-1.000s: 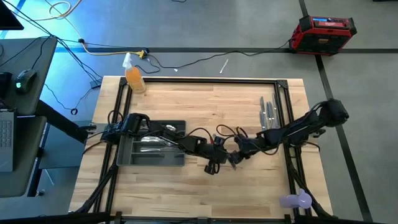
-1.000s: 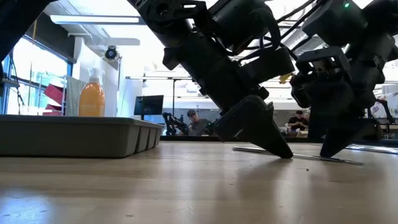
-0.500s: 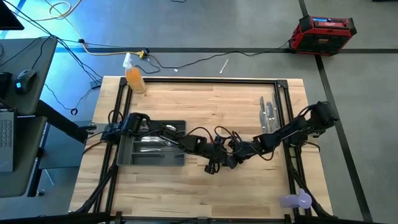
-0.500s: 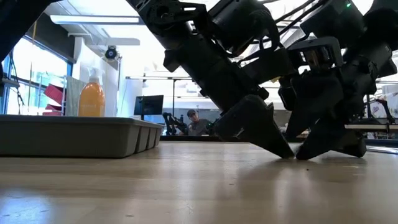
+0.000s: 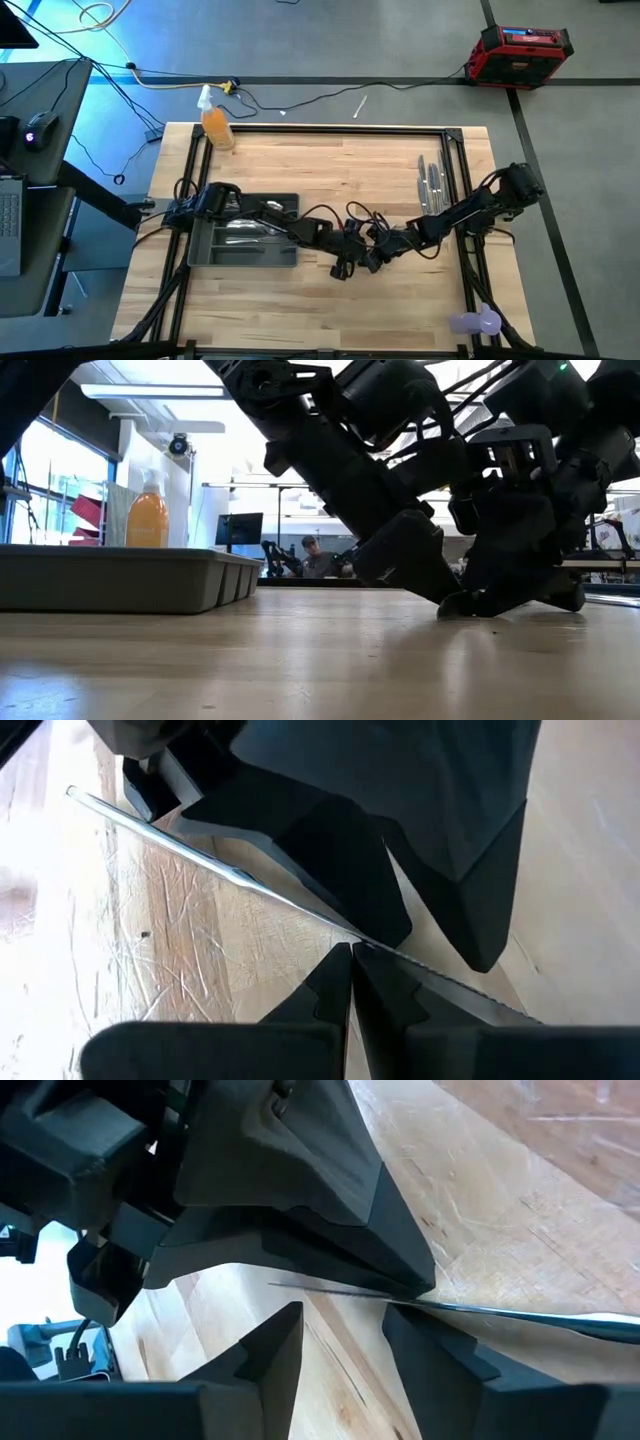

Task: Sort silverware
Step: Put the silver knife into the black silverware tray

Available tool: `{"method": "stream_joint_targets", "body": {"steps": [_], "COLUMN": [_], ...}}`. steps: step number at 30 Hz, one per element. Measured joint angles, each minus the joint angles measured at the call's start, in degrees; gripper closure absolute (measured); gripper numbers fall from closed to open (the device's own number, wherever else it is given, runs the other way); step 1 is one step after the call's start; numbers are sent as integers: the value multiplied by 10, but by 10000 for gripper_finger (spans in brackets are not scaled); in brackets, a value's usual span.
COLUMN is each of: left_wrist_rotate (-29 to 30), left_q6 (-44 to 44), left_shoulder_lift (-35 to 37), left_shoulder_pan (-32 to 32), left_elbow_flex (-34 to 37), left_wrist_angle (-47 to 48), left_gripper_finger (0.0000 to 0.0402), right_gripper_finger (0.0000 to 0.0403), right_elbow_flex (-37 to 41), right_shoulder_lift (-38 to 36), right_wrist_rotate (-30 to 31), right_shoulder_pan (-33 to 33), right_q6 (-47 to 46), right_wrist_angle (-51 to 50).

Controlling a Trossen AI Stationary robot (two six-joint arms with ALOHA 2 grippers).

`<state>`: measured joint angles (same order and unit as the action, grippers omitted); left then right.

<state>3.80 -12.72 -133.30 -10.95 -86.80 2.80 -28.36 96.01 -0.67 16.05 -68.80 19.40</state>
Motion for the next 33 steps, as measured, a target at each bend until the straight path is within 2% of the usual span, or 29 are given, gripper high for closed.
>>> {"method": "stream_joint_targets", "body": {"steps": [8,13,25,33], "left_wrist_rotate": [-6,-12,6,31], "left_q6": [32,38,42,25], "left_shoulder_lift": [23,28,29,30], "left_shoulder_pan": [-10,-13,-22,-22], "left_elbow_flex": [0,1,4,4], "left_wrist_angle": [22,29,4,-6], "left_gripper_finger": [401,401,401,401], "right_gripper_finger": [199,195,240,306], "right_elbow_flex": [0,0,3,2], "right_shoulder_lift": [0,0,0,0], "right_wrist_rotate": [-8,-1,19,26], "right_shoulder_pan": [5,5,6,6], "right_q6": [0,-14,-17,21], "right_wrist_angle": [8,9,6,-3]}}
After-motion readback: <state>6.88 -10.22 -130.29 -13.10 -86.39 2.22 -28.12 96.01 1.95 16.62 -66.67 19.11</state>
